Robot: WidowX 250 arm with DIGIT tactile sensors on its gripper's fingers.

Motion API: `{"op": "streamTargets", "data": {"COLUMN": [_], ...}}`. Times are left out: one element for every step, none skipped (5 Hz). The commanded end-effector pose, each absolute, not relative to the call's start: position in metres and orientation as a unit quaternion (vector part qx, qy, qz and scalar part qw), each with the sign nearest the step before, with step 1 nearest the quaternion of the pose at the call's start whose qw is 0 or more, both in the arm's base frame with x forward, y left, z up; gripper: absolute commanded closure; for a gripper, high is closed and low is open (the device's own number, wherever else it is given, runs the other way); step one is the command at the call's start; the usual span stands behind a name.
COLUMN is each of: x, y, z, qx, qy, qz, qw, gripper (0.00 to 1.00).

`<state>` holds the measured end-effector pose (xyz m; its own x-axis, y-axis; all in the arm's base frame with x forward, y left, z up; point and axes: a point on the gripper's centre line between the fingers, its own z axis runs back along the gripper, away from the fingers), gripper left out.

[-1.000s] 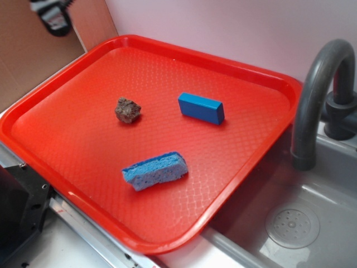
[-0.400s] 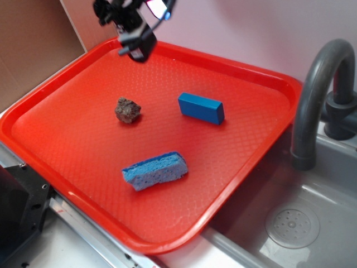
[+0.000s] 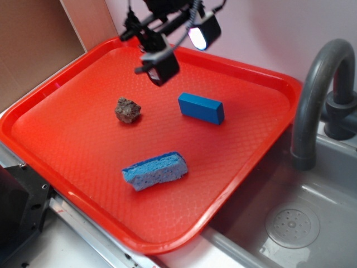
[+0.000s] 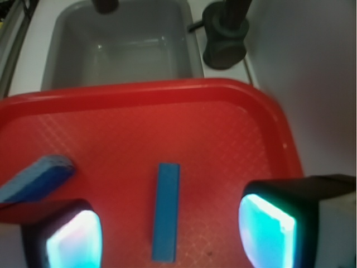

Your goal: Grab the blue block.

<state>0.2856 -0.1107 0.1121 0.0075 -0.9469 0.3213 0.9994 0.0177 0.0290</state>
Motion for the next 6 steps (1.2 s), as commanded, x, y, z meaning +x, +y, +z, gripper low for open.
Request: {"op": "streamTargets", "data": {"x": [0.278, 0.273, 0.261, 0.257, 0.256, 0.255], "y": [-0.134, -0.142, -0.147, -0.149, -0.148, -0.149], "z": [0.096, 0.075, 0.061, 0.053, 0.054, 0.054], "qx": [-0.083, -0.096, -0.096, -0.083, -0.082, -0.075], "qy": [-0.114, -0.09, -0.078, -0.065, -0.074, -0.073], "qz": [-0.697, -0.71, -0.725, -0.724, -0.722, -0.72], "qw": [0.703, 0.691, 0.678, 0.682, 0.683, 0.686], "gripper": [0.0, 0.0, 0.0, 0.02, 1.0, 1.0]}}
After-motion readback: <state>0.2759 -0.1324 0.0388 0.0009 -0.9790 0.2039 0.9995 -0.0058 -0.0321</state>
